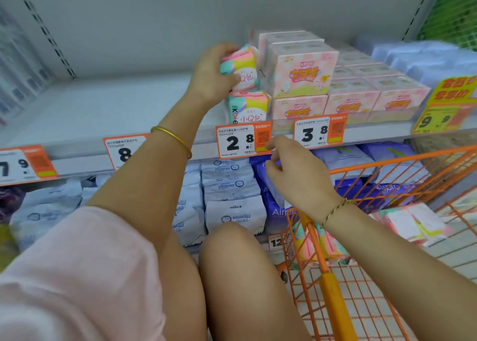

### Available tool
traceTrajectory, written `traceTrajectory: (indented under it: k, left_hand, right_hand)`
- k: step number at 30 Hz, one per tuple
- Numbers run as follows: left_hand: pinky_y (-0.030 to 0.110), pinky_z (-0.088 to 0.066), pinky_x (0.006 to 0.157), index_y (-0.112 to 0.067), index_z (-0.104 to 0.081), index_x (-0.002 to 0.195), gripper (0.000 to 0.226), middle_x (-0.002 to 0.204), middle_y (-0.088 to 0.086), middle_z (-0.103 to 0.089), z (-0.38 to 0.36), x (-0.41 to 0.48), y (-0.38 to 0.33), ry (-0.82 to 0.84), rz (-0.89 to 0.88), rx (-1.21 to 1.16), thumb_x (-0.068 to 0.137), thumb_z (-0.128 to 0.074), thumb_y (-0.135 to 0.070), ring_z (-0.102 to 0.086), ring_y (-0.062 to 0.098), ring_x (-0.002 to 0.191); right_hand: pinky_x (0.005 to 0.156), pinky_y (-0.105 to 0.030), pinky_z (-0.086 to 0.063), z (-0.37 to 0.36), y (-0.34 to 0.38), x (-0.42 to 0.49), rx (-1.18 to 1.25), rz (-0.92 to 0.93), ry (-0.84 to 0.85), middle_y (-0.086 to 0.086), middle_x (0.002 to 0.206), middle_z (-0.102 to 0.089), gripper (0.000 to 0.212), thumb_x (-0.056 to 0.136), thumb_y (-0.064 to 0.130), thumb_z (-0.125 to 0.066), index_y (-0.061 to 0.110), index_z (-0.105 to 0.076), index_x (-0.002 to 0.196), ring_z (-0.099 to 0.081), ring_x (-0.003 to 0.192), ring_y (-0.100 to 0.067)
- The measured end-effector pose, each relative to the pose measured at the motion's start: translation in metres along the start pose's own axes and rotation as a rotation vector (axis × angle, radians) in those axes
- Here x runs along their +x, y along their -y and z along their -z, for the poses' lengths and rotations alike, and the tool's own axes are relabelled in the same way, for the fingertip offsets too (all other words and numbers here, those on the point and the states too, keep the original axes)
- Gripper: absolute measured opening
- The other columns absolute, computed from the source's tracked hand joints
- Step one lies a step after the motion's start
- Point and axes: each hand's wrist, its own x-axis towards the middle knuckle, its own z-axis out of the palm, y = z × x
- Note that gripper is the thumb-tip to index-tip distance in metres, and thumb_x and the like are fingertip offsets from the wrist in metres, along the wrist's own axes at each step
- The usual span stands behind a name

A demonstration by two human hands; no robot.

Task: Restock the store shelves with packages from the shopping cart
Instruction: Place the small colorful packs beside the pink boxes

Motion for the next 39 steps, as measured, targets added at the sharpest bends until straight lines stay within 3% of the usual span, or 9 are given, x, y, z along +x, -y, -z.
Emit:
traceTrajectory:
  k: [6, 12, 18, 23, 28, 31, 34, 36, 39]
  left_hand:
    - [0.008, -0.047, 0.074, -0.01, -0.055, 0.126, 0.051, 0.111, 0.001, -0.054, -0.008, -0.001, -0.002, 0.132, 0.139, -0.166, 0.08, -0.053, 0.013, -0.053, 0.011, 0.098]
    - [0.004, -0.044, 0.06, -0.008, -0.061, 0.119, 0.038, 0.107, 0.002, -0.06, -0.016, -0.003, -0.002, 0.184, 0.21, -0.122, 0.088, -0.041, 0.003, -0.055, 0.0, 0.073]
    - [0.036, -0.04, 0.104, -0.026, -0.066, 0.114, 0.05, 0.128, -0.001, -0.058, -0.012, -0.014, -0.005, 0.056, 0.095, 0.062, 0.074, -0.035, -0.03, -0.051, 0.019, 0.119]
    - [0.03, -0.034, 0.095, -0.024, -0.068, 0.1, 0.041, 0.11, -0.004, -0.065, -0.025, -0.056, -0.048, -0.11, -0.312, 0.273, 0.072, -0.039, -0.031, -0.052, 0.023, 0.109]
    - [0.042, -0.039, 0.089, -0.016, -0.069, 0.096, 0.047, 0.098, 0.005, -0.067, -0.066, -0.107, -0.065, 0.276, -0.586, 0.26, 0.068, -0.034, -0.03, -0.058, 0.029, 0.096]
    - [0.04, -0.04, 0.083, -0.018, -0.069, 0.096, 0.044, 0.1, 0.003, -0.065, -0.094, -0.129, -0.054, 0.44, -0.682, 0.395, 0.072, -0.033, -0.029, -0.056, 0.03, 0.097]
    - [0.032, -0.027, 0.075, -0.016, -0.069, 0.099, 0.042, 0.106, 0.006, -0.062, -0.106, -0.137, -0.046, 0.459, -0.675, 0.448, 0.075, -0.036, -0.023, -0.053, 0.032, 0.096]
    - [0.031, -0.026, 0.074, -0.016, -0.069, 0.1, 0.046, 0.105, 0.006, -0.062, -0.107, -0.137, -0.047, 0.45, -0.688, 0.453, 0.073, -0.033, -0.026, -0.053, 0.032, 0.094]
    - [0.034, -0.032, 0.074, -0.016, -0.068, 0.099, 0.045, 0.105, 0.006, -0.062, -0.106, -0.137, -0.046, 0.472, -0.68, 0.441, 0.073, -0.034, -0.026, -0.053, 0.032, 0.093]
  right_hand:
    - [0.073, -0.041, -0.049, 0.0, 0.001, 0.001, -0.007, -0.008, -0.005, -0.004, 0.114, -0.055, 0.032, 0.094, 0.022, -0.045, 0.018, -0.043, 0.126, -0.057, 0.095, -0.029]
    - [0.071, -0.04, -0.049, 0.0, 0.0, 0.001, -0.037, 0.01, -0.024, -0.004, 0.113, -0.055, 0.035, 0.094, 0.024, -0.045, 0.017, -0.04, 0.128, -0.057, 0.093, -0.029]
    - [0.074, -0.04, -0.048, 0.002, 0.001, 0.002, -0.006, 0.015, -0.002, -0.007, 0.113, -0.054, 0.035, 0.094, 0.022, -0.046, 0.014, -0.042, 0.127, -0.056, 0.093, -0.03]
    - [0.079, -0.034, -0.045, 0.043, -0.002, 0.006, 0.038, 0.037, 0.028, -0.007, 0.098, -0.06, 0.02, 0.089, 0.017, -0.052, 0.011, -0.055, 0.108, -0.057, 0.095, -0.027]
    - [0.054, -0.019, -0.049, 0.098, -0.036, -0.017, -0.173, -0.127, 0.593, -0.008, 0.077, -0.068, 0.011, 0.088, 0.016, -0.054, 0.011, -0.063, 0.089, -0.066, 0.063, -0.014]
    - [0.077, -0.039, -0.056, 0.066, -0.066, -0.034, -0.372, -0.176, 0.906, -0.016, 0.092, -0.068, 0.016, 0.087, 0.02, -0.055, 0.008, -0.066, 0.09, -0.066, 0.085, -0.029]
    - [0.092, -0.035, -0.044, 0.03, -0.082, -0.046, -0.469, -0.152, 0.911, -0.015, 0.119, -0.057, 0.036, 0.09, 0.026, -0.057, 0.003, -0.057, 0.117, -0.053, 0.111, -0.03]
    - [0.086, -0.032, -0.042, 0.015, -0.085, -0.053, -0.435, -0.191, 0.891, -0.009, 0.1, -0.055, 0.017, 0.091, 0.025, -0.057, 0.009, -0.055, 0.097, -0.051, 0.107, -0.028]
    - [0.073, -0.032, -0.035, -0.005, -0.091, -0.059, -0.357, -0.294, 0.814, -0.002, 0.079, -0.042, 0.034, 0.094, 0.026, -0.052, 0.016, -0.031, 0.069, -0.046, 0.091, -0.024]
